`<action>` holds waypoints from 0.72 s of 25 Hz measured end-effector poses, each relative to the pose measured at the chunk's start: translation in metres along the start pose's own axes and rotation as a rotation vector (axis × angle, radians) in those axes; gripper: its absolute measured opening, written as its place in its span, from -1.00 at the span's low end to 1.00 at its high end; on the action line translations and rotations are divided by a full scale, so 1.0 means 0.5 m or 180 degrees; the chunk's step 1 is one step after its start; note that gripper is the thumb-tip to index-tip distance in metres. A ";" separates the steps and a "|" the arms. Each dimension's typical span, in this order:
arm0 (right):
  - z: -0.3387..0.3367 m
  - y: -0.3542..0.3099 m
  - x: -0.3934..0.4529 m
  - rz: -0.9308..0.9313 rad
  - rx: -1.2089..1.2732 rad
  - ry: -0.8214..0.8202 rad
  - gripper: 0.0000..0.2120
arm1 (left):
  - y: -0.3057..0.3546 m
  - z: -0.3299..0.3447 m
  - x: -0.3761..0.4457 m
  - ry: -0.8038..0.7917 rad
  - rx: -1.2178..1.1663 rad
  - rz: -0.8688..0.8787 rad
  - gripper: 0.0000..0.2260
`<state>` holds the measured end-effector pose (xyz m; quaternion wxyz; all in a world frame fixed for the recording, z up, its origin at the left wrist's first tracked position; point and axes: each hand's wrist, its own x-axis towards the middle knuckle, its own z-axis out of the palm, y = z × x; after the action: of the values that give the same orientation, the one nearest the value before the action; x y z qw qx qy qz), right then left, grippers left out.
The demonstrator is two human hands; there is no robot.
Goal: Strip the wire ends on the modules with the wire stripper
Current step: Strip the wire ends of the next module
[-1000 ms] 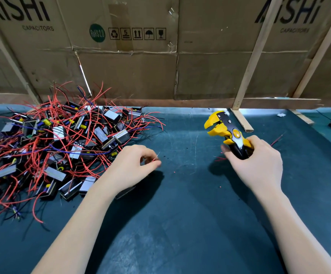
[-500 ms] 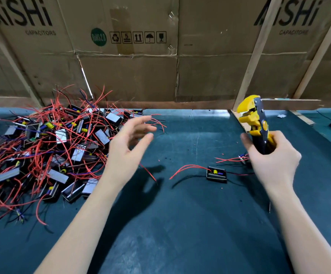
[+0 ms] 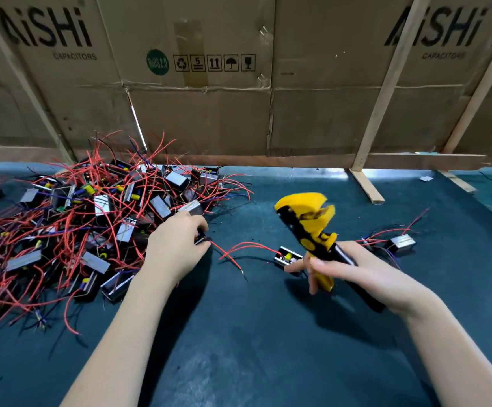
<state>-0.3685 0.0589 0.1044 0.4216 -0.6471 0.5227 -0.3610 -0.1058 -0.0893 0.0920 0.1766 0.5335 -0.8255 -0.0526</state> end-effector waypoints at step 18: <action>-0.040 0.034 0.015 0.0481 0.0036 0.2773 -0.48 | 0.072 0.022 -0.019 0.0351 -0.1831 0.0595 -0.92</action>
<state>-0.3916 0.0463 0.0968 0.1907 -0.3922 0.6955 -0.5710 -0.1369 -0.0666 0.0895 0.3691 0.3855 -0.8113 -0.2386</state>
